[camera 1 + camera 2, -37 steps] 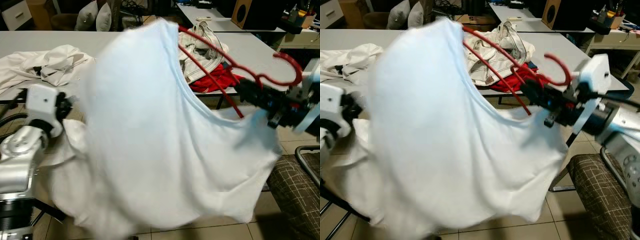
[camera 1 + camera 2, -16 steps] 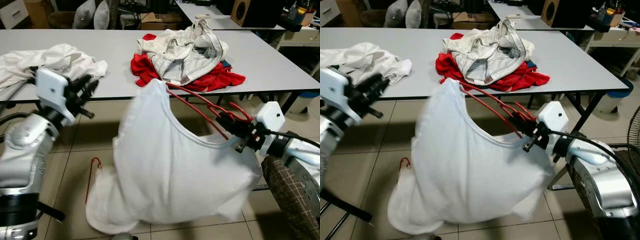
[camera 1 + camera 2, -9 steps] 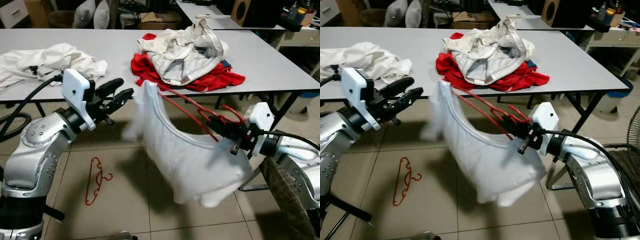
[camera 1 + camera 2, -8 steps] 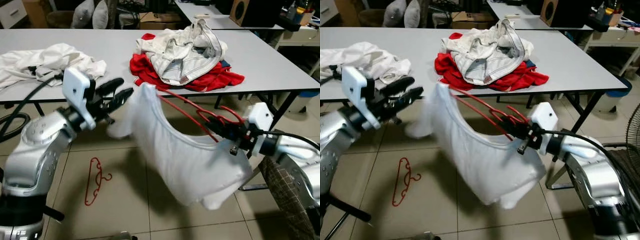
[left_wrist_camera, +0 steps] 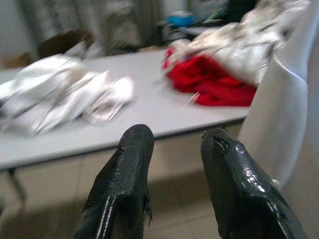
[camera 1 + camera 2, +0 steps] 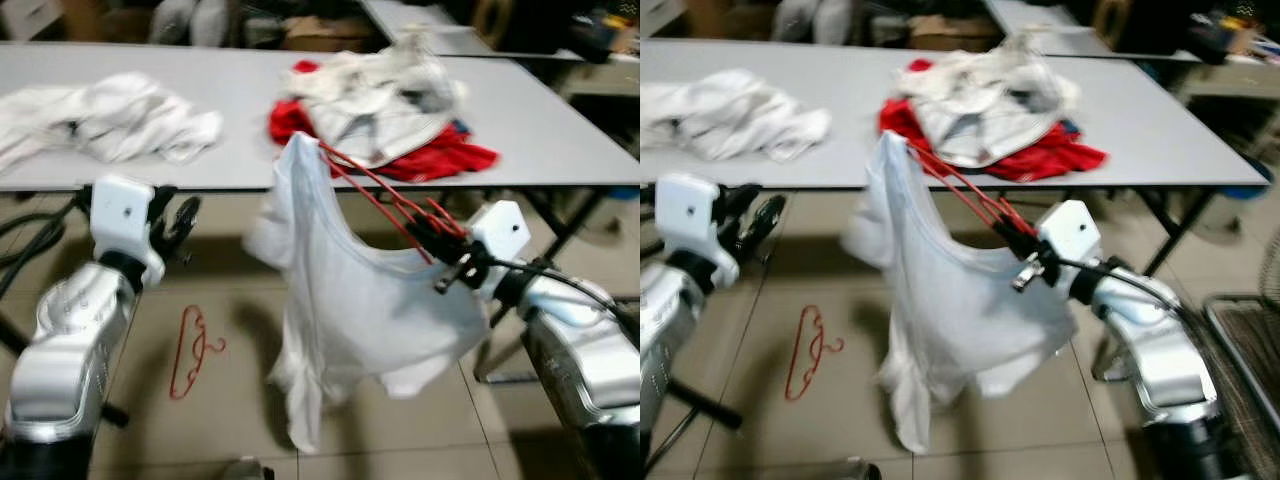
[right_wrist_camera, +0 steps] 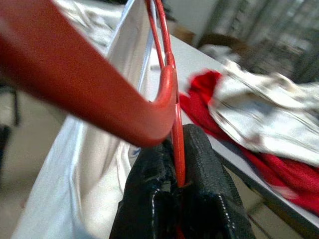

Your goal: Hang hanger

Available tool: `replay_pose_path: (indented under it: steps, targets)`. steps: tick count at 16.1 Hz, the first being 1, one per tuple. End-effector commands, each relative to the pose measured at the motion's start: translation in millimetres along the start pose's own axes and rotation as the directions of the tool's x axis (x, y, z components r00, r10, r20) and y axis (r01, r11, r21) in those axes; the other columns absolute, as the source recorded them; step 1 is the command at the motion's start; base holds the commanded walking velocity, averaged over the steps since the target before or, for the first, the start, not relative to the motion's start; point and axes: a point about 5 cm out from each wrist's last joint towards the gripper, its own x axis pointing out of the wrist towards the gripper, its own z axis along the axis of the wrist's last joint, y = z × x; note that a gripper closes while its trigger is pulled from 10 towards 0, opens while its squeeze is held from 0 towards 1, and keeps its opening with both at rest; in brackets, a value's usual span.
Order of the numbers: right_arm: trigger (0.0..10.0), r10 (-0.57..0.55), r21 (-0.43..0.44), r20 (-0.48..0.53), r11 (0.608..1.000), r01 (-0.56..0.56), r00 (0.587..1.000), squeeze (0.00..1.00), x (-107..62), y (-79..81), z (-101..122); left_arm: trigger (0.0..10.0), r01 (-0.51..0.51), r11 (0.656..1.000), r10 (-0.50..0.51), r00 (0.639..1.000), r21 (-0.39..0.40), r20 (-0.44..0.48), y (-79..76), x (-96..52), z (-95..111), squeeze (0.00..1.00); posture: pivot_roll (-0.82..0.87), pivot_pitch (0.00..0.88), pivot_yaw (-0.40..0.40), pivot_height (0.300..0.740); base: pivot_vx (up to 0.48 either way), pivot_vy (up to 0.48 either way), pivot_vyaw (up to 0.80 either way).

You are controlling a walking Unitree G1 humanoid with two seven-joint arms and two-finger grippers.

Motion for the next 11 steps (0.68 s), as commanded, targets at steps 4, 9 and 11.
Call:
replay_pose_path:
  steps: [4,9,11]
  targets:
    - [10.0,0.053,0.024,0.060,0.998,-0.054,0.997,0.00,1.8,8.1,12,10.0,-0.052,0.997,0.049,0.997,0.064,0.051,-1.9,-5.2,14,0.00,0.06,0.021,-0.061,0.740,0.000,0.000,0.80]
    - [10.0,0.090,0.025,0.028,0.996,-0.091,0.996,0.00,18.7,4.3,6,10.0,-0.141,0.989,0.140,0.990,0.048,0.006,4.7,-26.7,9,0.00,0.12,0.052,-0.127,0.740,0.000,0.000,0.80]
    - [10.0,0.106,0.039,0.034,0.993,-0.108,0.994,0.00,22.5,10.1,5,10.0,-0.134,0.990,0.135,0.990,0.040,-0.028,-3.6,-35.0,1,0.00,0.13,0.066,-0.136,0.740,0.000,0.000,0.80]
